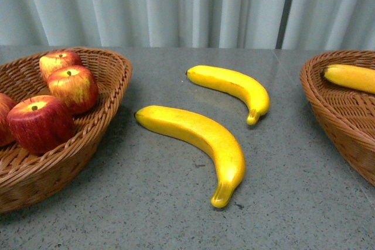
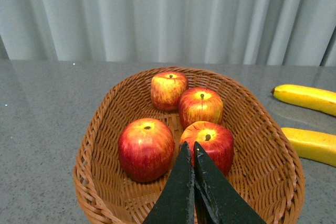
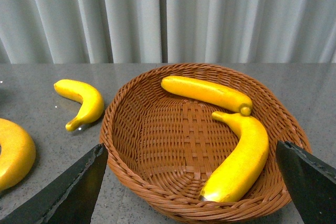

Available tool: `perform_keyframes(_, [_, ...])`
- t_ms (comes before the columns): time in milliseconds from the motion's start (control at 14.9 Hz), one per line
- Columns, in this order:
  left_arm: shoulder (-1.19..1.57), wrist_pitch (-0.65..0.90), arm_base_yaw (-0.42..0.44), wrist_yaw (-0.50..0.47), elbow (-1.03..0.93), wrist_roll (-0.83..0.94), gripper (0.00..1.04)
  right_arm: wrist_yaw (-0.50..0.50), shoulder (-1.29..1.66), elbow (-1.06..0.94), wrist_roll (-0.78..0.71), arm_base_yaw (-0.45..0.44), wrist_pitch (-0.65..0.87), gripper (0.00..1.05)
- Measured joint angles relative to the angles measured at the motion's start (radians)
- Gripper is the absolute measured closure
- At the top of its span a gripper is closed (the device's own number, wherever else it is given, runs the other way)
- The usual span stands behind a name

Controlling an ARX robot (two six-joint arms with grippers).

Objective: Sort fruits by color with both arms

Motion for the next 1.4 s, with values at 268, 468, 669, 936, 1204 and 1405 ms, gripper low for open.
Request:
perform_keyframes(268, [-0.111,-0.078,0.002,0.0,-0.028,0.0,1.03,0.0,0.0,0.0,0.0,0.0,0.0,0.07])
perform_keyframes(468, [-0.179,-0.105,0.002,0.0,-0.053,0.0,1.03,0.0,0.0,0.0,0.0,0.0,0.0,0.07])
perform_keyframes(669, [-0.243,-0.167,0.002,0.0,-0.053,0.0,1.03,0.0,0.0,0.0,0.0,0.0,0.0,0.07])
perform_keyframes(936, [-0.311,-0.235,0.002,0.0,-0.053,0.0,1.03,0.0,0.0,0.0,0.0,0.0,0.0,0.07])
perform_keyframes(1204, [-0.482,-0.425,0.002,-0.001,-0.053,0.0,1.03,0.0,0.0,0.0,0.0,0.0,0.001,0.07])
perform_keyframes(1405, [-0.482,-0.416,0.002,-0.002,-0.053,-0.001,1.03,0.0,0.0,0.0,0.0,0.0,0.0,0.07])
